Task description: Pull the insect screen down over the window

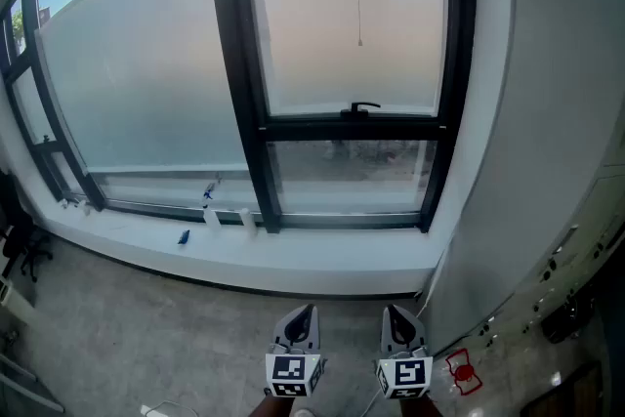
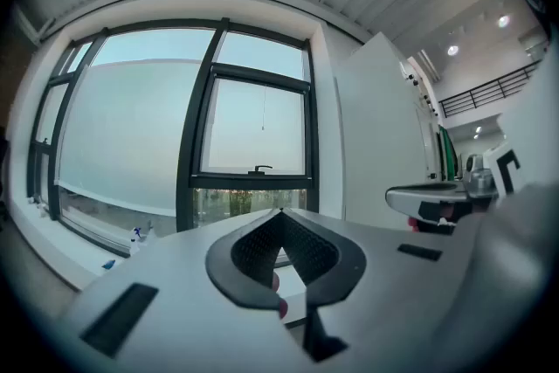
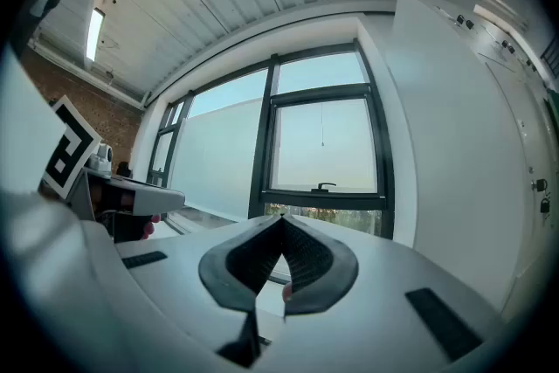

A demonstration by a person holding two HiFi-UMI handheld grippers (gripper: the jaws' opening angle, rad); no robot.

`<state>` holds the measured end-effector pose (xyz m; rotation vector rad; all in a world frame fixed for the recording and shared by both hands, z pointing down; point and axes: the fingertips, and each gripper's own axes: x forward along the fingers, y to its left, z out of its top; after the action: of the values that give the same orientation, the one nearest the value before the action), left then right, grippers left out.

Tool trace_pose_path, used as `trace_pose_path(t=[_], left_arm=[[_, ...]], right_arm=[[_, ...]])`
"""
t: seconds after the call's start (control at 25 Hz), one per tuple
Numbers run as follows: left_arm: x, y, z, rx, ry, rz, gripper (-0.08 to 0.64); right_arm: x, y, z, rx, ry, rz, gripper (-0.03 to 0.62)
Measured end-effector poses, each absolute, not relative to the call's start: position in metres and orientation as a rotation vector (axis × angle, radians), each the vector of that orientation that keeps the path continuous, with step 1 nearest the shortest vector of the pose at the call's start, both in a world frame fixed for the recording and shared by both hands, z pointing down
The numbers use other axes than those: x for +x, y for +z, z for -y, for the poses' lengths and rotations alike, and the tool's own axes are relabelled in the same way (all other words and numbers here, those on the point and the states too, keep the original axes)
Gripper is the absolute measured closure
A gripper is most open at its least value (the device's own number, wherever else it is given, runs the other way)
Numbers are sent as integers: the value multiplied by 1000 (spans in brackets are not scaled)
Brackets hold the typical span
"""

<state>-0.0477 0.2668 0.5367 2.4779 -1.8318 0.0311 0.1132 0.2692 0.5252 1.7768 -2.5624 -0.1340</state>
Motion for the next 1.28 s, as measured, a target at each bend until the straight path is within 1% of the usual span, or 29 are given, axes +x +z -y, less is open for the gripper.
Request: trace_pose_path(t=[0.28, 0.52, 0.76, 1.28], left_arm=[[-55, 518, -269, 2581, 53, 1876, 563], [-59, 522, -264, 2568, 61, 1859, 563], [-66, 526, -260, 2564, 80, 1837, 563], [-117, 526, -236, 2520, 70, 1856, 563]], right_arm=[[97, 521, -272, 1803, -109, 2593, 589], [94, 515, -273, 1829, -136, 2577, 589], [91, 523, -268, 1860, -76, 2553, 589], [53, 524, -244, 1868, -105, 2484, 589]])
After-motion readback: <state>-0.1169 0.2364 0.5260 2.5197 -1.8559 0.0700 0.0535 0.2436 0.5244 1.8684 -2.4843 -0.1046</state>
